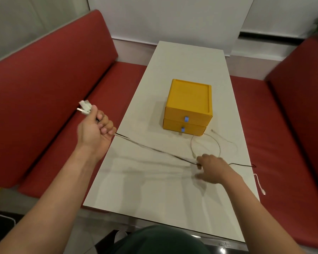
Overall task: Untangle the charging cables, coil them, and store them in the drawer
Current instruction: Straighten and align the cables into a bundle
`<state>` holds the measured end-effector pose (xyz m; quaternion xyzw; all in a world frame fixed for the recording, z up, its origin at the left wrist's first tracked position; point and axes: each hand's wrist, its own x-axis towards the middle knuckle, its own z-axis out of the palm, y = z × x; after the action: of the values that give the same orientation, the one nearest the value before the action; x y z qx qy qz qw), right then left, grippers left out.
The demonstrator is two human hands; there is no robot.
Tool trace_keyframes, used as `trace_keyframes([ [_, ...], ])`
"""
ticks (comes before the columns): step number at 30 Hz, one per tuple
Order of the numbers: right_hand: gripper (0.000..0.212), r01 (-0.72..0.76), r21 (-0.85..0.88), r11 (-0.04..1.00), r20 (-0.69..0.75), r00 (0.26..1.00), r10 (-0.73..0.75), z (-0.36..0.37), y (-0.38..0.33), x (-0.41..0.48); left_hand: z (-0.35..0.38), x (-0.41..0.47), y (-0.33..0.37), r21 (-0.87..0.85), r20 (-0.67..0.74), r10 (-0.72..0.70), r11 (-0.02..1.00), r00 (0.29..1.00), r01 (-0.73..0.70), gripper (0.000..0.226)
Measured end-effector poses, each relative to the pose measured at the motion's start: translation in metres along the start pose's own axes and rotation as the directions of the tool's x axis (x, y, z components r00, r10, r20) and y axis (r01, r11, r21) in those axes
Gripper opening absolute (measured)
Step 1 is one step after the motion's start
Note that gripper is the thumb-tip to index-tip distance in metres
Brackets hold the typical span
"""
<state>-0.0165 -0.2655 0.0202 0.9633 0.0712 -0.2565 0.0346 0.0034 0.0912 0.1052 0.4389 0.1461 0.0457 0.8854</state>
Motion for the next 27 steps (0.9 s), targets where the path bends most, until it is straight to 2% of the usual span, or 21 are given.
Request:
trace_keyframes([
  [1, 0.067, -0.006, 0.014, 1.0, 0.193, 0.981, 0.004, -0.005, -0.003, -0.006, 0.005, -0.002, -0.007, 0.03, 0.015, -0.015, 0.999, 1.0, 0.015, 0.045],
  [2, 0.096, 0.012, 0.052, 0.999, 0.294, 0.956, -0.027, -0.012, -0.009, -0.011, 0.01, -0.005, -0.014, 0.057, 0.03, -0.027, 0.998, 0.999, 0.025, 0.045],
  [3, 0.116, 0.058, 0.114, 0.992, 0.295, 0.951, -0.09, -0.022, -0.017, -0.015, 0.016, -0.008, -0.02, 0.078, 0.049, -0.036, 0.996, 0.998, 0.033, 0.045],
  [4, 0.123, 0.128, 0.199, 0.972, 0.211, 0.963, -0.17, -0.033, -0.028, -0.019, 0.022, -0.011, -0.025, 0.093, 0.072, -0.044, 0.995, 0.996, 0.037, 0.045],
  [6, 0.107, 0.302, 0.409, 0.861, -0.086, 0.952, -0.293, -0.056, -0.06, -0.025, 0.034, -0.018, -0.033, 0.109, 0.122, -0.051, 0.993, 0.991, 0.038, 0.044],
  [7, 0.092, 0.378, 0.535, 0.756, -0.226, 0.926, -0.303, -0.064, -0.077, -0.026, 0.039, -0.022, -0.036, 0.118, 0.152, -0.051, 0.992, 0.987, 0.033, 0.043],
  [8, 0.077, 0.419, 0.665, 0.618, -0.304, 0.908, -0.289, -0.07, -0.093, -0.026, 0.044, -0.026, -0.038, 0.127, 0.187, -0.05, 0.992, 0.981, 0.026, 0.043],
  [10, 0.049, 0.427, 0.83, 0.36, -0.324, 0.893, -0.312, -0.073, -0.118, -0.024, 0.051, -0.032, -0.039, 0.131, 0.263, -0.047, 0.991, 0.964, 0.013, 0.046],
  [12, 0.031, 0.401, 0.884, 0.239, -0.302, 0.882, -0.361, -0.067, -0.13, -0.022, 0.054, -0.036, -0.036, 0.121, 0.297, -0.042, 0.993, 0.954, 0.006, 0.046],
  [14, 0.026, 0.378, 0.912, 0.156, -0.312, 0.89, -0.333, -0.057, -0.131, -0.019, 0.053, -0.038, -0.031, 0.112, 0.296, -0.035, 0.994, 0.955, 0.002, 0.043],
  [16, 0.023, 0.43, 0.883, 0.186, -0.393, 0.896, -0.205, -0.05, -0.126, -0.017, 0.051, -0.04, -0.029, 0.111, 0.276, -0.052, 0.994, 0.96, 0.022, 0.04],
  [18, 0.019, 0.516, 0.794, 0.321, -0.517, 0.851, -0.092, -0.045, -0.122, -0.017, 0.05, -0.044, -0.031, 0.103, 0.242, -0.076, 0.993, 0.967, 0.053, 0.039],
  [20, 0.023, 0.545, 0.719, 0.43, -0.568, 0.818, -0.087, -0.048, -0.12, -0.022, 0.049, -0.046, -0.033, 0.049, 0.212, -0.087, 0.996, 0.973, 0.078, 0.039],
  [21, 0.028, 0.532, 0.715, 0.454, -0.551, 0.828, -0.104, -0.051, -0.12, -0.026, 0.048, -0.047, -0.034, 0.016, 0.207, -0.09, 0.996, 0.974, 0.088, 0.039],
  [22, 0.034, 0.502, 0.742, 0.445, -0.501, 0.856, -0.129, -0.054, -0.12, -0.028, 0.048, -0.047, -0.034, -0.007, 0.211, -0.092, 0.995, 0.973, 0.096, 0.039],
  [24, 0.044, 0.394, 0.857, 0.331, -0.337, 0.916, -0.219, -0.059, -0.116, -0.032, 0.048, -0.047, -0.034, -0.009, 0.235, -0.107, 0.994, 0.966, 0.112, 0.039],
  [26, 0.047, 0.304, 0.921, 0.245, -0.208, 0.913, -0.35, -0.062, -0.107, -0.036, 0.05, -0.048, -0.034, 0.026, 0.249, -0.122, 0.993, 0.961, 0.119, 0.039],
  [27, 0.042, 0.305, 0.915, 0.263, -0.19, 0.903, -0.386, -0.061, -0.103, -0.035, 0.051, -0.048, -0.033, 0.042, 0.242, -0.118, 0.993, 0.963, 0.111, 0.038],
])
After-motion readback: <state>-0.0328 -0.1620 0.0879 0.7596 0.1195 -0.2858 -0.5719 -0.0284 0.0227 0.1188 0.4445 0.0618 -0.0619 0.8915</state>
